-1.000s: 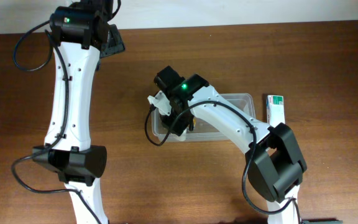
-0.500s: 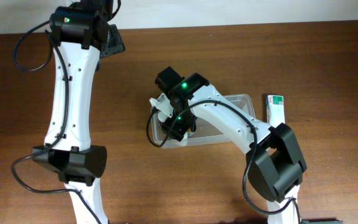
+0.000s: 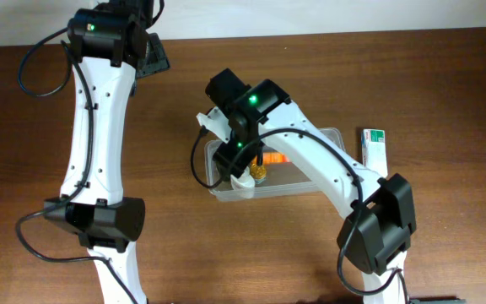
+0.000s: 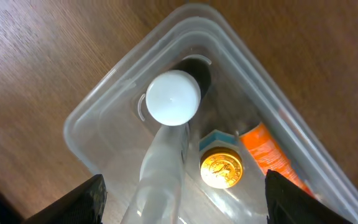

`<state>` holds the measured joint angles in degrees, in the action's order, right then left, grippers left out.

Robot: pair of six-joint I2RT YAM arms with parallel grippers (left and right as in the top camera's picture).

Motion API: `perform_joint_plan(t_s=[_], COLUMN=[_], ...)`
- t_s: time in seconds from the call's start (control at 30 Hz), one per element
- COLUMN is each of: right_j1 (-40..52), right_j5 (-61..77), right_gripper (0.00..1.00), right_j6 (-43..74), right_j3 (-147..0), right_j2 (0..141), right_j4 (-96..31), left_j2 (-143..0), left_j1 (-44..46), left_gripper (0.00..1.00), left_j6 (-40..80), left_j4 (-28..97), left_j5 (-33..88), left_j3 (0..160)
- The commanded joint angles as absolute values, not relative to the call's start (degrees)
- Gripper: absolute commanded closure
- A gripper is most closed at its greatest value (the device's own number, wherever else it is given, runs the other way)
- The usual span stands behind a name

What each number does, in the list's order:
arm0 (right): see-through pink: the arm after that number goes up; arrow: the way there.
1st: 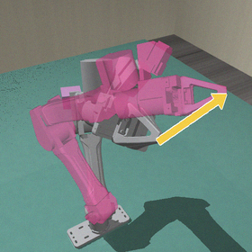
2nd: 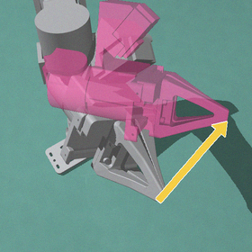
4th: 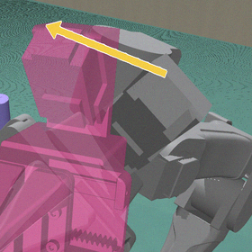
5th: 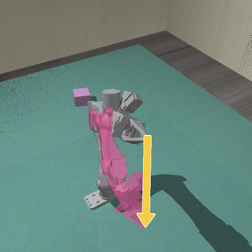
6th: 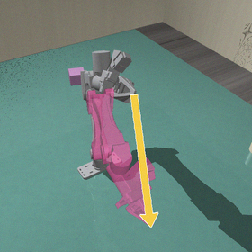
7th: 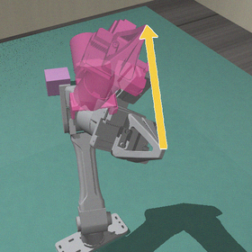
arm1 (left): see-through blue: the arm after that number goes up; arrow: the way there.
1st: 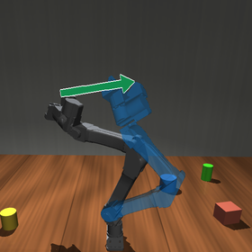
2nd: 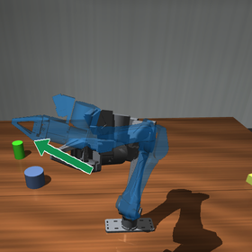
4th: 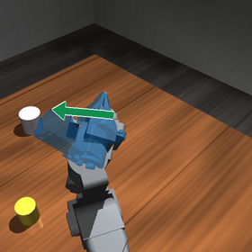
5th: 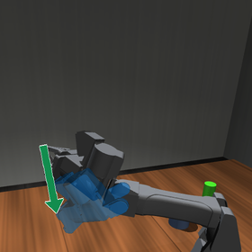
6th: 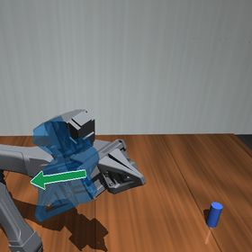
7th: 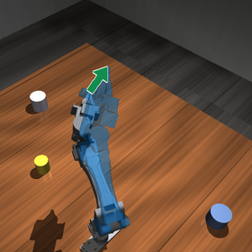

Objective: Pack container
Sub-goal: 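Release the spray bottle and raise right gripper toward the Panadol box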

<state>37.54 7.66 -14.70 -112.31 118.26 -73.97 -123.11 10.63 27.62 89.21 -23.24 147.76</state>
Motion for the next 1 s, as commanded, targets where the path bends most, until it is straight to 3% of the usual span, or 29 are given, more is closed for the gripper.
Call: perform_joint_plan(t_s=[0.0, 0.43, 0.6, 0.73, 0.97], right_j1=[37.80, 30.94, 19.46, 8.45, -7.27], right_j5=[8.62, -0.21, -3.92, -3.68, 1.02], right_gripper=[0.27, 0.26, 0.24, 0.12, 0.08], right_j6=[-12.78, -0.40, 2.52, 3.70, 3.68], right_j3=[-115.44, -126.17, -126.43, -125.10, -117.49], right_j2=[118.10, 112.75, 110.26, 110.41, 110.96], right_j4=[-74.63, -83.29, -86.94, -88.07, -86.08], left_j2=[-122.67, -122.67, -122.67, -122.67, -122.67], left_j1=[10.48, 10.48, 10.48, 10.48, 10.48], left_gripper=[0.01, 0.00, 0.01, 0.01, 0.01], left_j6=[26.89, 26.89, 26.87, 26.89, 26.87], left_j4=[89.23, 89.25, 89.23, 89.25, 89.25], left_j5=[-24.23, -24.23, -24.23, -24.23, -24.23], left_j3=[148.11, 148.11, 148.11, 148.11, 148.11])
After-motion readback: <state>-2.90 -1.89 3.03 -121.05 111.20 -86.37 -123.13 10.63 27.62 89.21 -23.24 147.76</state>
